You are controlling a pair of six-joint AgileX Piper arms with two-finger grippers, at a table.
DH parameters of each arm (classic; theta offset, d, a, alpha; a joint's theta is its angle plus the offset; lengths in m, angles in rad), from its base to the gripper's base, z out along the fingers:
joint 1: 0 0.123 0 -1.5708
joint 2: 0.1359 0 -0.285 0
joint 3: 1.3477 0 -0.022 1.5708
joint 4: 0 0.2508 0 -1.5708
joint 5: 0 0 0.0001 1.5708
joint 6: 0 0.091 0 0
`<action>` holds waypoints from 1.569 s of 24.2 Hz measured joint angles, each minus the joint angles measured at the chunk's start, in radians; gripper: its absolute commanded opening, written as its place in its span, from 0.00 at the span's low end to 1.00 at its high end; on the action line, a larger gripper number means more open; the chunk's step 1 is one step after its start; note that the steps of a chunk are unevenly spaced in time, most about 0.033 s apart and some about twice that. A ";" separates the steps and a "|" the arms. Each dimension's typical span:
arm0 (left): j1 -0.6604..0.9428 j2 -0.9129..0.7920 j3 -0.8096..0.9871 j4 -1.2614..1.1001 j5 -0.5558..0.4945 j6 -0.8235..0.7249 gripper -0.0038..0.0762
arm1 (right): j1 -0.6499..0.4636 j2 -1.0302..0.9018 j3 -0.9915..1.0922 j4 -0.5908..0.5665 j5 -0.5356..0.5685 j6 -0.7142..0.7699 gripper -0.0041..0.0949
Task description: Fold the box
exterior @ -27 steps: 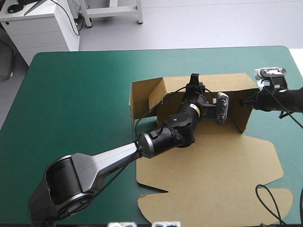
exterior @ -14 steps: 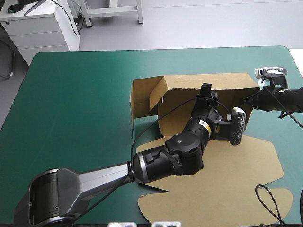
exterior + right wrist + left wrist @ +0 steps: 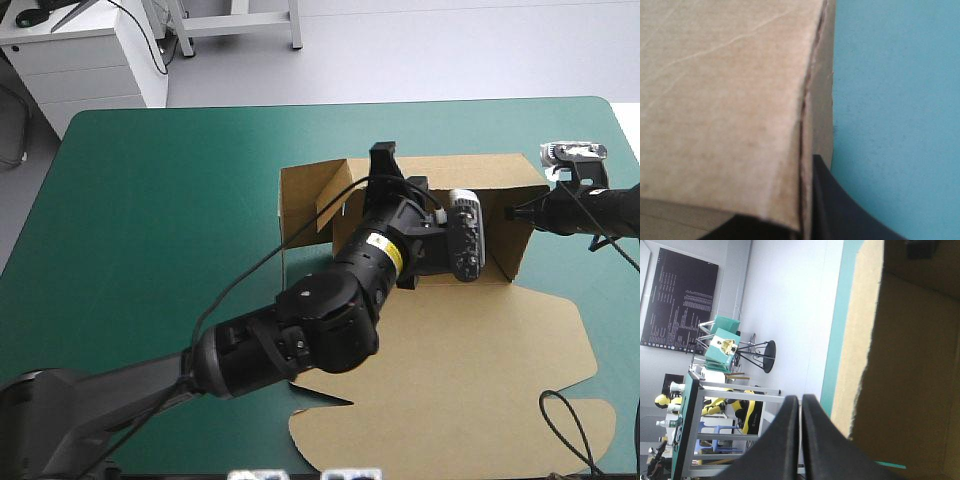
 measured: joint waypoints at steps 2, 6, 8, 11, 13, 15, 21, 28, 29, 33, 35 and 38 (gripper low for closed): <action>0.024 -0.051 0.000 -0.013 -0.012 -0.017 0.04 | 0.020 -0.001 -0.001 -0.011 -0.004 0.015 0.04; 0.195 -0.139 0.000 -0.117 -0.015 -0.057 0.04 | 0.097 -0.011 -0.018 -0.071 -0.025 0.086 0.04; 0.318 -0.178 0.000 -0.224 -0.013 -0.056 0.04 | 0.138 -0.011 -0.042 -0.109 -0.004 0.149 0.04; 0.524 -0.224 0.000 -0.370 -0.011 -0.043 0.04 | 0.210 -0.010 -0.094 -0.201 0.047 0.275 0.04; 0.673 -0.239 0.000 -0.495 -0.010 -0.002 0.04 | 0.263 -0.010 -0.136 -0.282 0.074 0.364 0.04; 0.833 -0.241 0.000 -0.680 -0.007 0.067 0.04 | 0.316 -0.010 -0.178 -0.363 0.101 0.458 0.04; 1.198 -0.241 0.051 -1.072 0.004 0.230 0.04 | 0.366 0.000 -0.311 -0.433 0.244 0.620 0.04; 1.431 -0.241 0.178 -1.277 0.020 0.279 0.04 | 0.367 0.119 -0.506 -0.427 0.436 0.701 0.04; 1.447 -0.241 0.195 -1.295 0.026 0.291 0.04 | 0.367 0.136 -0.521 -0.419 0.441 0.701 0.04; 1.485 -0.241 0.268 -1.359 0.040 0.326 0.04 | 0.367 0.211 -0.563 -0.393 0.441 0.703 0.05; 1.488 -0.241 0.298 -1.386 0.039 0.331 0.04 | 0.367 0.250 -0.567 -0.386 0.441 0.705 0.05; 1.488 -0.241 0.330 -1.430 0.041 0.332 0.04 | 0.367 0.303 -0.571 -0.368 0.433 0.679 0.05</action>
